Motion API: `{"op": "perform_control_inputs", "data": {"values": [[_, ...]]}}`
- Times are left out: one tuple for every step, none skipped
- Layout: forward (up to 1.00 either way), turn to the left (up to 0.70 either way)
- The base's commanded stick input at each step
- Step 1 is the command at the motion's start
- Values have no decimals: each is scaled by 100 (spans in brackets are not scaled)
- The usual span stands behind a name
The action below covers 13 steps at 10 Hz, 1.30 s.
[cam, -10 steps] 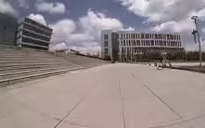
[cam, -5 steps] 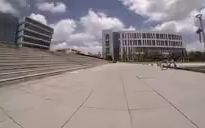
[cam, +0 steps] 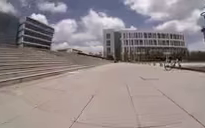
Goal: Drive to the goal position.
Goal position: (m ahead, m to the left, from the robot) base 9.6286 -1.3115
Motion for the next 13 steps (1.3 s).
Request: {"op": "perform_control_inputs", "data": {"values": [[70, 2], [70, 2], [70, 2], [70, 2], [70, 2], [70, 2], [70, 2], [70, 2], [70, 2], [70, 2], [70, 2], [70, 2], [70, 2]]}}
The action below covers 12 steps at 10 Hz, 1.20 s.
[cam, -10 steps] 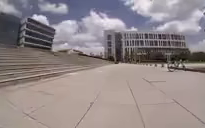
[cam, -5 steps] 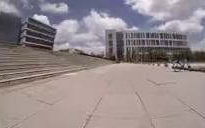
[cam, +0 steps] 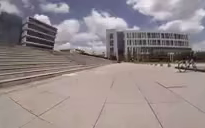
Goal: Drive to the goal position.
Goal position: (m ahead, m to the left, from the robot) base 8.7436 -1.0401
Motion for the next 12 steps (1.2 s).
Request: {"op": "perform_control_inputs", "data": {"values": [[70, -3], [70, -35], [70, -35], [70, -35], [70, -35], [70, -33], [70, 0], [70, 0], [70, 0], [70, 0], [70, 0], [70, 0]]}}
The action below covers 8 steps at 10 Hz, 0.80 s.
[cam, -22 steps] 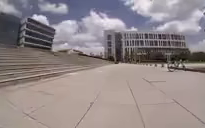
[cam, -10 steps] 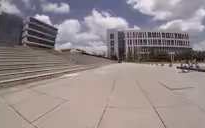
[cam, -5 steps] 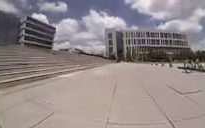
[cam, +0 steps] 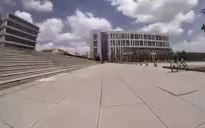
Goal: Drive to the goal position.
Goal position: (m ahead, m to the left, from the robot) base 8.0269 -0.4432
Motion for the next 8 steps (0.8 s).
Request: {"op": "perform_control_inputs", "data": {"values": [[70, 0], [70, 0], [70, 0], [70, 0], [70, 0], [70, 0], [70, 0], [70, 0]]}}
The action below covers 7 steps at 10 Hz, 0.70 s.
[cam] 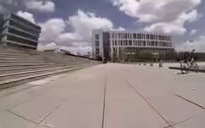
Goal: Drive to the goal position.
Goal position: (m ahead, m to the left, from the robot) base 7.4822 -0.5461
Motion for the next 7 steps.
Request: {"op": "perform_control_inputs", "data": {"values": [[70, 0], [70, 0], [70, 0], [70, 0], [70, 0], [70, 0], [70, 0]]}}
